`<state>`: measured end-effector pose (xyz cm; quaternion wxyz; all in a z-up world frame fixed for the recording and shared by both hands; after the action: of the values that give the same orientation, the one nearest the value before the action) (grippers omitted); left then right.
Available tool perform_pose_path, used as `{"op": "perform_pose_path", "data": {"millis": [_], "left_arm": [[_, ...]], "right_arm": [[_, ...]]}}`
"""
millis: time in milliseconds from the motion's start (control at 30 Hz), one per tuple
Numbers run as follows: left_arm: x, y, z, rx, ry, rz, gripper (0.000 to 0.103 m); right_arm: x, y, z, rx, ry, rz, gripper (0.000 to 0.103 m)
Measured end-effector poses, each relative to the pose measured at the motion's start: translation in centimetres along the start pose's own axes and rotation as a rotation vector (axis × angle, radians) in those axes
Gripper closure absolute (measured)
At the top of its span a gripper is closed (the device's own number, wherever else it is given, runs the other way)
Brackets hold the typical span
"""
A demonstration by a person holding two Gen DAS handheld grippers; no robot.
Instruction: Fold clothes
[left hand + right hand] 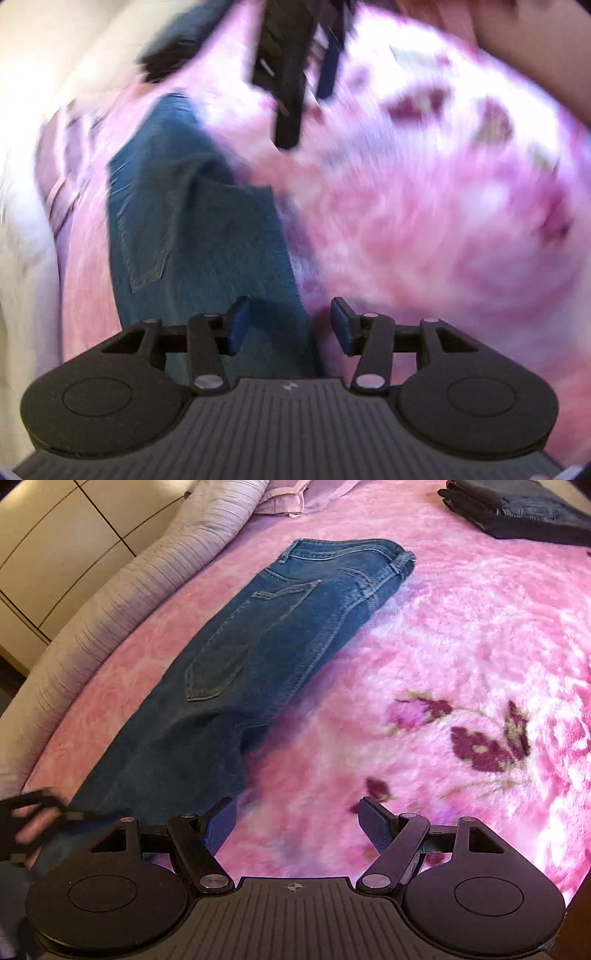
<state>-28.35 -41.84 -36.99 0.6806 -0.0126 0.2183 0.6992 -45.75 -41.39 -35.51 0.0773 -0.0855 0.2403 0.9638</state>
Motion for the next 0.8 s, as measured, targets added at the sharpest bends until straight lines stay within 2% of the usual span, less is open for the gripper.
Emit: {"op": "perform_pose_path", "data": {"millis": [33,67,133,167,233,300,400,467,600,633,667,733,767,800], "left_arm": [[0.1,1.4,-1.5,-0.007,-0.004,-0.06,0.075],[-0.8,1.5,-0.9,0.01,-0.03,-0.004,0.083],[-4.3,0.9,1.2,0.08,-0.089,0.221,0.095],[-6.0,0.3,2.2,0.107,-0.107,0.324,0.096],[-9.3,-1.3,3.6,0.176,-0.192,0.546,0.096],[-11.6,-2.7,3.8,0.198,-0.238,0.676,0.096],[-13.0,-3.1,3.4,0.202,-0.3,0.699,0.096],[-12.4,-2.6,3.4,0.196,-0.309,0.648,0.096],[-11.2,-1.8,3.5,0.194,-0.313,0.594,0.096],[-11.0,-1.7,3.5,0.189,-0.306,0.576,0.096],[-10.6,-1.3,3.6,0.184,-0.303,0.546,0.092],[-8.8,-0.5,3.4,0.164,-0.31,0.438,0.081],[-7.7,-0.5,3.1,0.14,-0.31,0.398,0.079],[-6.6,-0.4,2.7,0.116,-0.31,0.357,0.079]], "right_arm": [[0.4,-0.2,-0.1,-0.005,0.011,-0.006,0.027],[0.7,-0.4,-0.2,-0.01,0.019,-0.011,0.027],[0.8,-0.9,-0.2,-0.012,0.045,0.003,0.027],[0.5,-1.2,-0.2,-0.009,0.063,0.018,0.027],[-1.0,-1.5,-0.1,0.006,0.12,0.052,0.027],[-2.6,-1.6,-0.4,0.021,0.18,0.059,0.027],[-5.0,-0.9,-1.3,0.045,0.228,-0.006,0.027],[-6.3,-0.1,-2.1,0.063,0.236,-0.055,0.027],[-7.0,1.0,-3.4,0.079,0.174,-0.103,0.028],[-6.9,1.2,-3.4,0.082,0.158,-0.113,0.04],[-6.6,1.3,-3.1,0.089,0.156,-0.127,0.073],[-5.8,0.9,-1.9,0.095,0.138,-0.147,0.084],[-5.1,0.5,-1.4,0.086,0.124,-0.158,0.092],[-4.2,-0.4,-1.3,0.062,0.104,-0.176,0.093]]}}
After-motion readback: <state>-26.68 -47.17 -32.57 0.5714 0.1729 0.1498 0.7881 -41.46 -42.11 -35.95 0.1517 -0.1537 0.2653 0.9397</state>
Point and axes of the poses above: each gripper's, at about its wrist camera, not at the fingertips, and z roughly against the way its jaws point, x to its right, y to its top, the point moved 7 cm from there along -z, roughly the way its jaws point, and after that the axes turned 13 degrees about -y, right-handed, at the moved point
